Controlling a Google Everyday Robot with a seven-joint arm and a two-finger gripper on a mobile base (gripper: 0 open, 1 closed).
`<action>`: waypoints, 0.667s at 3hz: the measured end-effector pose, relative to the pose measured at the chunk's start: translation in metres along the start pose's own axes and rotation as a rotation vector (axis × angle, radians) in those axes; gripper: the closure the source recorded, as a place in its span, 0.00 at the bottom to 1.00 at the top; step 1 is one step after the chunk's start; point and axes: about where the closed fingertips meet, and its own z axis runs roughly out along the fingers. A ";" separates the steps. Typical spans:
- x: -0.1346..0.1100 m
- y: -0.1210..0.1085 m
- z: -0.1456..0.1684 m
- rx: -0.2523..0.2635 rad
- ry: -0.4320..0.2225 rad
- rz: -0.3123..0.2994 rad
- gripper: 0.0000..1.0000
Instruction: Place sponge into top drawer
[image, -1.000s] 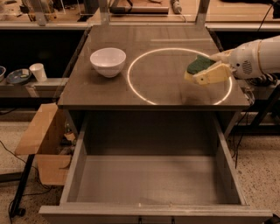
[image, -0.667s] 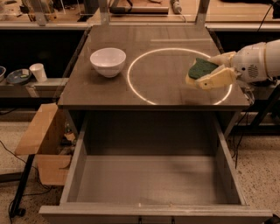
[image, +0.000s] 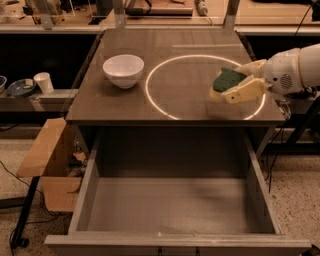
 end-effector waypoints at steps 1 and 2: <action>0.006 0.008 0.002 0.036 0.082 -0.005 1.00; 0.014 0.020 -0.004 0.088 0.172 -0.011 1.00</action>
Offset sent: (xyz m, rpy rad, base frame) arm -0.0463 -0.0085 -0.0133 -0.2996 0.0627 -0.1449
